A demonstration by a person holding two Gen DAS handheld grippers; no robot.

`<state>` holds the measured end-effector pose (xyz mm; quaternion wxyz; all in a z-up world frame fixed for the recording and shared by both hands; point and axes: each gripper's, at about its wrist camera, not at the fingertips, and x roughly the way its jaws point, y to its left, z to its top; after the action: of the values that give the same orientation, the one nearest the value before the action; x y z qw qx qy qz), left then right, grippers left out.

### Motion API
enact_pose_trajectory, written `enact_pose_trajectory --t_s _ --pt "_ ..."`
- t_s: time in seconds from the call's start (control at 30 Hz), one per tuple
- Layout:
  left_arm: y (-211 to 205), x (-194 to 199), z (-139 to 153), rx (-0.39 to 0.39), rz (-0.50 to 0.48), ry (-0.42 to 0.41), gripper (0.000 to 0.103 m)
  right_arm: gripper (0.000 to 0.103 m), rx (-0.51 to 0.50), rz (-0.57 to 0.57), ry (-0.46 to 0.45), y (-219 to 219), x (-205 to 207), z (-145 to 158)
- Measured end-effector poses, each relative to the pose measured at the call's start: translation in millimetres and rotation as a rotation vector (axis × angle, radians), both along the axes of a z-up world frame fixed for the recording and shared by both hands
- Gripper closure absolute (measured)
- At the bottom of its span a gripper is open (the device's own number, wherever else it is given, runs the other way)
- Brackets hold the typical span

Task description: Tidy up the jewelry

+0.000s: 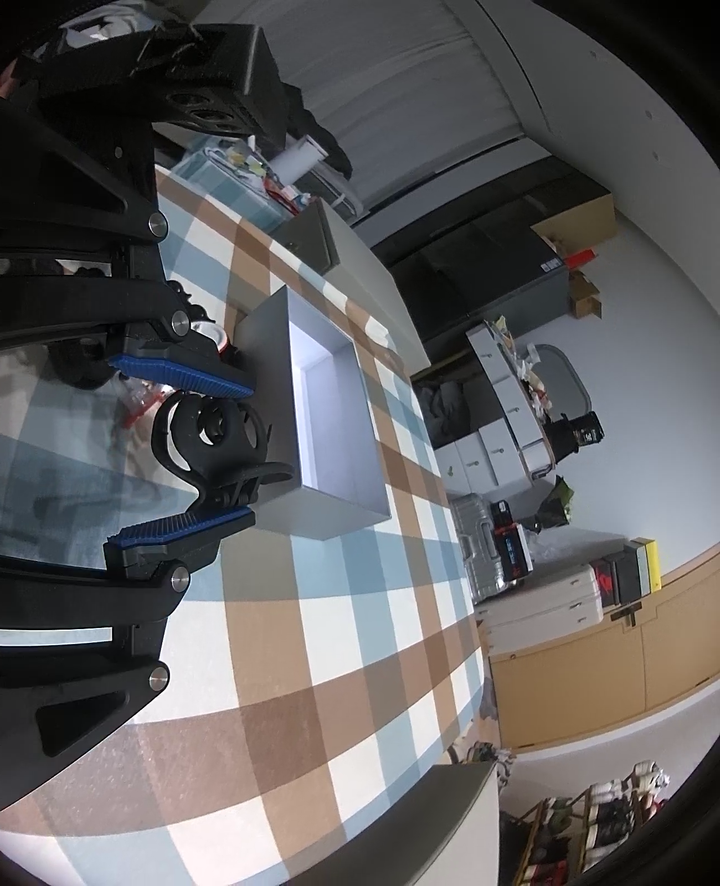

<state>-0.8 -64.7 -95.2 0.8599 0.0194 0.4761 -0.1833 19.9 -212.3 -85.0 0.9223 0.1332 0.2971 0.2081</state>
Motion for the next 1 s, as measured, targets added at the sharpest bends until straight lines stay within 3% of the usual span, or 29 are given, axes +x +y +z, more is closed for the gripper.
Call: enact_pose_trajectory --t_s 0.17,0.27,0.63,0.67,0.7,0.73,1.0 --pt "-8.2 -6.8 0.6 0.076 -0.012 -0.042 0.066 0.064 0.003 -0.005 0.007 -2.6 -0.9 -0.6" --pt "-13.5 -10.3 0.9 0.103 -0.035 -0.057 0.065 0.064 0.003 -0.005 0.005 -2.9 -1.2 0.1" --pt "-13.1 -14.5 13.6 0.068 -0.063 -0.075 0.066 0.064 0.014 -0.009 -0.007 -5.7 -2.5 3.7" --pt "-12.9 -15.2 15.7 0.066 -0.068 -0.079 0.067 0.064 0.017 -0.010 -0.007 -6.1 -2.7 3.9" --pt "-13.9 -15.7 16.9 0.068 -0.068 -0.083 0.092 0.064 0.019 -0.011 -0.009 -6.2 -3.2 4.3" --pt "-13.7 -15.6 18.3 0.064 -0.076 -0.079 0.095 0.064 0.020 -0.012 -0.010 -6.7 -3.2 4.5" --pt "-7.1 -7.1 15.8 0.019 -0.055 -0.062 0.095 0.064 0.025 -0.005 0.006 -4.3 0.9 -0.6"
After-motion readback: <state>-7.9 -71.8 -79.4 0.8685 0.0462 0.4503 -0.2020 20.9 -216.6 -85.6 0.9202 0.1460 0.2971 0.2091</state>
